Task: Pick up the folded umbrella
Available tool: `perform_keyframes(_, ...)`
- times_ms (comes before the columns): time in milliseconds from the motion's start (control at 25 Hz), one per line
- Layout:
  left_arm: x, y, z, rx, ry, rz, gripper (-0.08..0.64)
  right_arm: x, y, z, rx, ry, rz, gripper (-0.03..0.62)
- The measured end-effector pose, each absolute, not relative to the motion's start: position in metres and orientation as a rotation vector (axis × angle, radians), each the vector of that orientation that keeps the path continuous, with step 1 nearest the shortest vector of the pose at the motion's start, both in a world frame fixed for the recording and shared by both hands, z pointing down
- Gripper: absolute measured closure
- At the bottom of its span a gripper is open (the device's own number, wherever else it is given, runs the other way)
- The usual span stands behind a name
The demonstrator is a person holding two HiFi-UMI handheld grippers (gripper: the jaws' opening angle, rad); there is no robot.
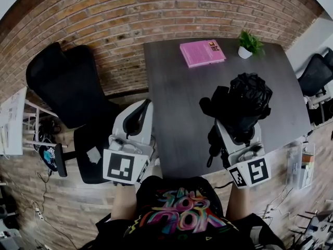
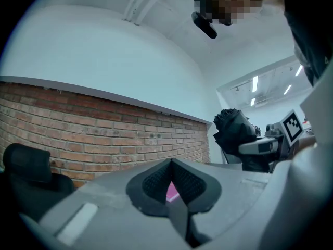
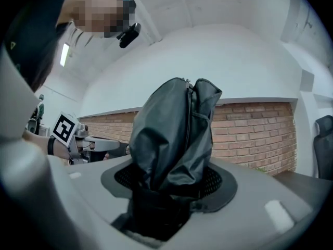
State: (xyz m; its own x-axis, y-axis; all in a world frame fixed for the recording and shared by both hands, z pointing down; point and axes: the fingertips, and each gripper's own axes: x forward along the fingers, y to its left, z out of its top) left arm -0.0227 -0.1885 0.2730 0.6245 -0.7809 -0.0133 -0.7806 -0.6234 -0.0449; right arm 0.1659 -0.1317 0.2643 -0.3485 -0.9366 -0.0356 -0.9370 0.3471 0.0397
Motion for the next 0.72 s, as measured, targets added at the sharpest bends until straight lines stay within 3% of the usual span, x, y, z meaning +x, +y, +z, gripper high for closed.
perform_keyframes(720, -0.014, -0.191, 0.280, -2.775, 1.363, -0.037, 0.558, 0.170, -0.136, 0.278, -1.774, 2.558, 0.008, 0.322)
